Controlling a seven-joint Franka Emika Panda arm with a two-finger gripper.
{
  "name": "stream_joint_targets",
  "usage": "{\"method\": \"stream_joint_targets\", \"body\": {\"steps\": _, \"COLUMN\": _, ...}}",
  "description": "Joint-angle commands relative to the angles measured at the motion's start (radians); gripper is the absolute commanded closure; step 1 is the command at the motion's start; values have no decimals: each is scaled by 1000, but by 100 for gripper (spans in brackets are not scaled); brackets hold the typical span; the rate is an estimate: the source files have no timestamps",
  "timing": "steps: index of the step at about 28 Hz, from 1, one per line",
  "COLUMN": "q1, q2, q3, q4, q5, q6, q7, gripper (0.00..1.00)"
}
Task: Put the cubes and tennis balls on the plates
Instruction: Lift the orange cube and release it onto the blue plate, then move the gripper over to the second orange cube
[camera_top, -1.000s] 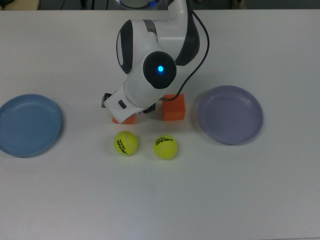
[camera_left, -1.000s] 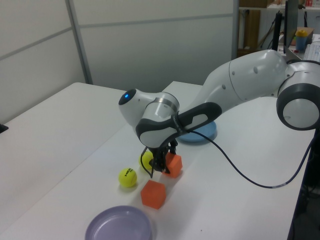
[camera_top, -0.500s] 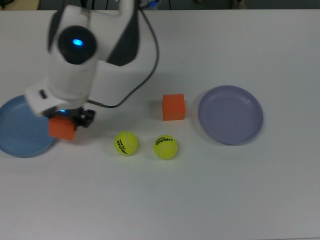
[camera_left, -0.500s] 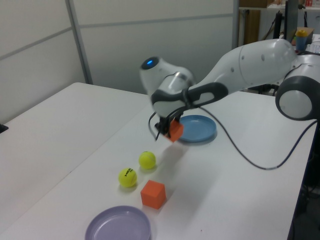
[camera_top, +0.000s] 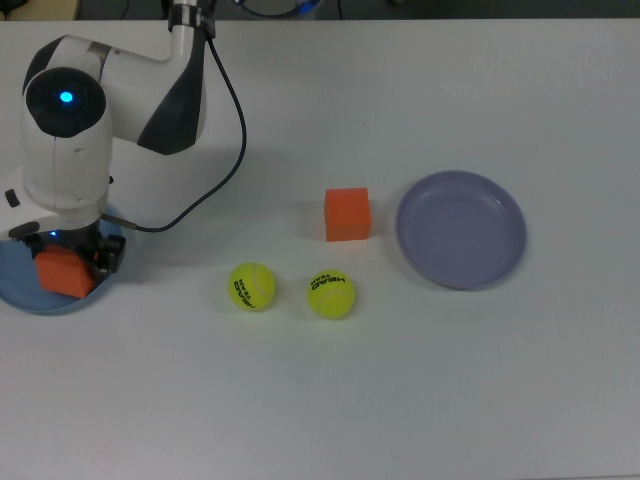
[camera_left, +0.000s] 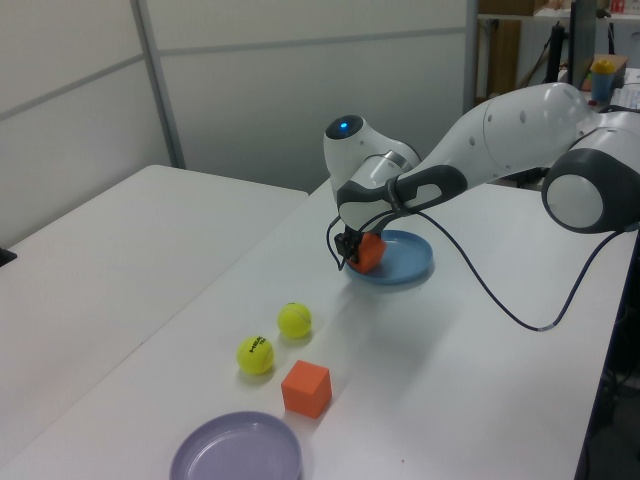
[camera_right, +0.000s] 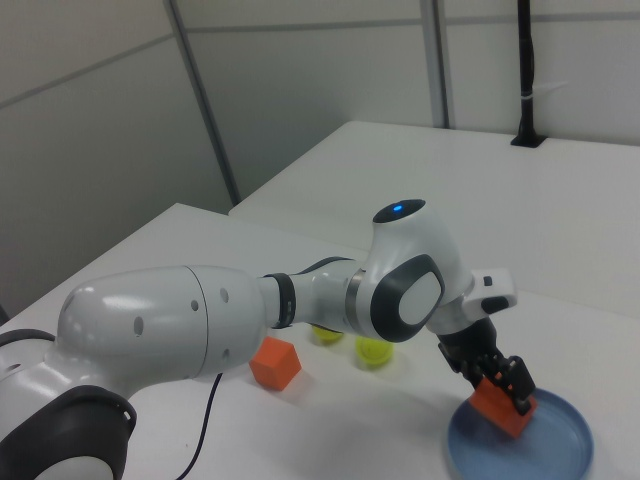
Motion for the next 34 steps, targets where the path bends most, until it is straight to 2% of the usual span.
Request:
{"method": "stream_joint_targets", "body": {"steps": 1, "q1": 3, "q2": -44, "q3": 13, "q4": -6, "q5": 7, "q6": 7, "q7": 8, "gripper": 0}}
{"method": "stream_joint_targets", "body": {"steps": 5, "q1": 19, "q2": -81, "q3": 25, "q4": -6, "q5": 31, "q6": -15, "q7": 8, "gripper": 0}}
{"method": "stream_joint_targets", "body": {"steps": 7, "q1": 43, "q2": -112, "q3": 62, "q4": -5, "q5": 56, "q6": -74, "q7": 11, "gripper": 0}}
{"method": "stream_joint_targets", "body": {"steps": 13, "q1": 131, "q2": -141, "q3": 116, "q4": -6, "q5": 56, "q6": -223, "q7": 37, "gripper": 0}}
{"method": "stream_joint_targets", "body": {"steps": 16, "q1": 181, "q2": -133, "q3": 123, "q4": -6, "q5": 42, "q6": -240, "q7": 89, "gripper": 0}}
{"method": "stream_joint_targets", "body": {"steps": 21, "q1": 227, "q2": -109, "q3": 123, "q4": -12, "q5": 24, "q6": -231, "q7": 101, "gripper": 0}}
{"method": "stream_joint_targets", "body": {"steps": 27, "q1": 249, "q2": -68, "q3": 123, "q4": -12, "q5": -16, "q6": -219, "q7": 102, "gripper": 0}}
{"method": "stream_joint_targets", "body": {"steps": 34, "q1": 255, "q2": -17, "q3": 123, "q4": -14, "q5": -62, "q6": -76, "q7": 103, "gripper": 0}}
